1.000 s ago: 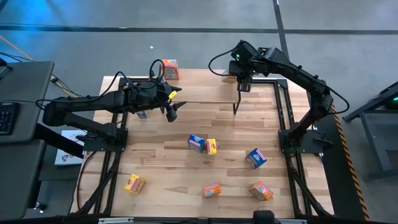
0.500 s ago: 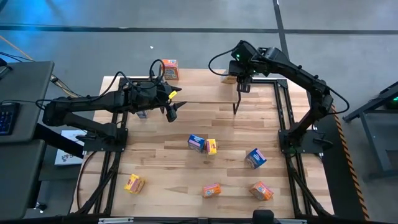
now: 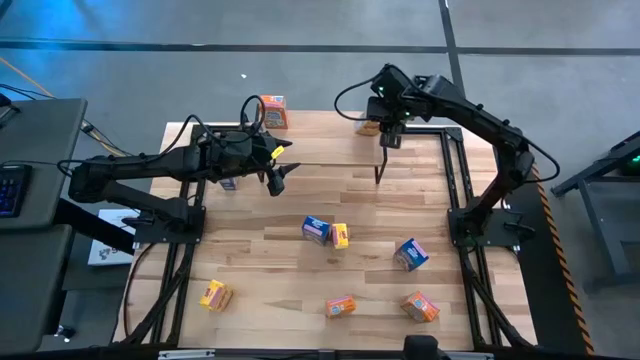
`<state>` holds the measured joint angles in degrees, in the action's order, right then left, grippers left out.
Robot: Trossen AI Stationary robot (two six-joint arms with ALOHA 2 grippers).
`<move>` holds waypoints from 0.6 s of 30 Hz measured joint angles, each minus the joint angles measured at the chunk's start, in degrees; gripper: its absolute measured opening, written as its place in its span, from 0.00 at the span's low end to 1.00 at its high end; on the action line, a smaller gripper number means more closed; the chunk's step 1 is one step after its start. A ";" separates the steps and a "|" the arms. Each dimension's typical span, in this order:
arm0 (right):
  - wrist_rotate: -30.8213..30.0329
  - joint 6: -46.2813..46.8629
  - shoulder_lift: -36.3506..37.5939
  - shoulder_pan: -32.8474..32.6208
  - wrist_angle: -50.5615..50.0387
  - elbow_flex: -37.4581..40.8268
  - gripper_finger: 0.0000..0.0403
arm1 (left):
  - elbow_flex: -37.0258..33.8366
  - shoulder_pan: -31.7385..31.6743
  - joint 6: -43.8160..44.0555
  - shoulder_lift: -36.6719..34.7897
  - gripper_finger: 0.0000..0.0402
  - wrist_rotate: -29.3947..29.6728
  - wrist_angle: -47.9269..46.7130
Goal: Stack cereal on shelf
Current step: Put the top right yellow cereal box on the shelf
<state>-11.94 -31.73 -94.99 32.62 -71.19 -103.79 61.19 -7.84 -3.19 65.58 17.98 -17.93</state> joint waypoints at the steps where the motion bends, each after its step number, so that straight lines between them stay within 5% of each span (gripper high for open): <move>1: -0.06 0.01 -0.34 0.00 0.15 -0.05 0.35 | 0.00 0.00 0.00 0.00 0.68 0.00 0.00; 18: -1.49 -0.22 -1.13 0.00 0.44 -0.11 0.35 | 0.00 -0.01 0.00 0.00 0.68 0.01 0.00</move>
<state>-13.43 -31.94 -96.12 32.62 -70.75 -103.90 61.19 -7.84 -3.19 65.58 17.99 -17.93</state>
